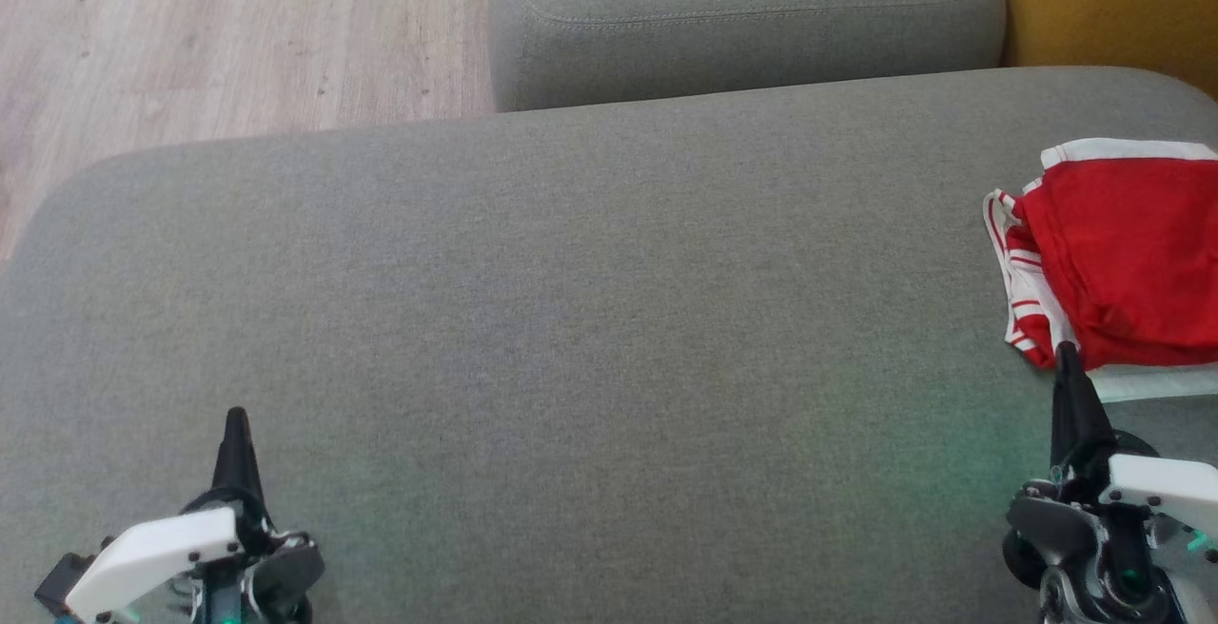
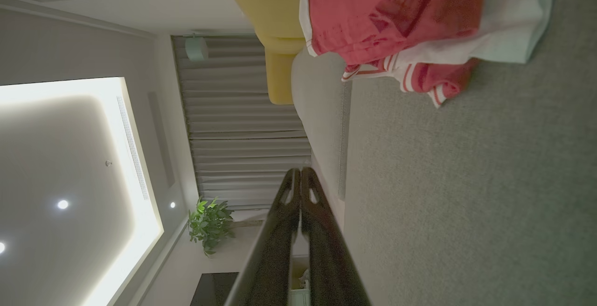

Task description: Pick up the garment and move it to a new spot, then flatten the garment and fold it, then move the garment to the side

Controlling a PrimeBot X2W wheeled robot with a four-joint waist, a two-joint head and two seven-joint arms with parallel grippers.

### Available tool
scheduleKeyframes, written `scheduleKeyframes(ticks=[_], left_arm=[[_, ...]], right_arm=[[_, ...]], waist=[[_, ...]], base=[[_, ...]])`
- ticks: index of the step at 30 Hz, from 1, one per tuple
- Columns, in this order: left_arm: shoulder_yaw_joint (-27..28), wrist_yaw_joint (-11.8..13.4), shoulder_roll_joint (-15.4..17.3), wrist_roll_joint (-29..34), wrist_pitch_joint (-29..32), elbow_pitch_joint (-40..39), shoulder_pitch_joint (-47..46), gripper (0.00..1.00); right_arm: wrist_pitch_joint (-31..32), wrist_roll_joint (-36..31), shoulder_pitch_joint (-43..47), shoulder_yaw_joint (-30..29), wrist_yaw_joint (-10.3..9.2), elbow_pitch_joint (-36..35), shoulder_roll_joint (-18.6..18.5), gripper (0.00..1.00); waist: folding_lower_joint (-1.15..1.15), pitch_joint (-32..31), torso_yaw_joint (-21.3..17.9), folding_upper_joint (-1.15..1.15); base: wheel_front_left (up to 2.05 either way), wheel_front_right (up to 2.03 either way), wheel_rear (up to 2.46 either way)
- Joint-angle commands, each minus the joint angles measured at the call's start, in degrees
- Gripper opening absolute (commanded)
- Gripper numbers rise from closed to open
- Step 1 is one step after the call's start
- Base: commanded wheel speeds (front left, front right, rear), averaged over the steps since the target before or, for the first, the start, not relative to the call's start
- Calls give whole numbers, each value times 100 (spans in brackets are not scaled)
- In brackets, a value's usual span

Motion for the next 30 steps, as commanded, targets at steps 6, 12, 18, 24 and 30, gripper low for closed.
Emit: scheduleKeyframes(ticks=[6,12,18,24,30], left_arm=[[242,-83,44,-150,69,-218,-303,0],[245,-83,42,-147,71,-218,-303,0],[248,-83,40,-145,73,-218,-304,0],[250,-83,38,-143,75,-218,-304,0],[253,-84,36,-141,77,-218,-304,0]], right_arm=[[83,195,-308,77,-4,-225,-99,0],[91,186,-308,66,-4,-224,-92,0],[99,178,-309,57,-4,-224,-85,0],[105,172,-310,49,-4,-223,-80,0],[112,165,-311,40,-4,-223,-73,0]], waist=[[0,-4,-1,0],[0,-4,-1,0],[0,-4,-1,0],[0,-4,-1,0],[0,-4,-1,0]], base=[[0,0,0],[0,0,0],[0,0,0],[0,0,0],[0,0,0]])
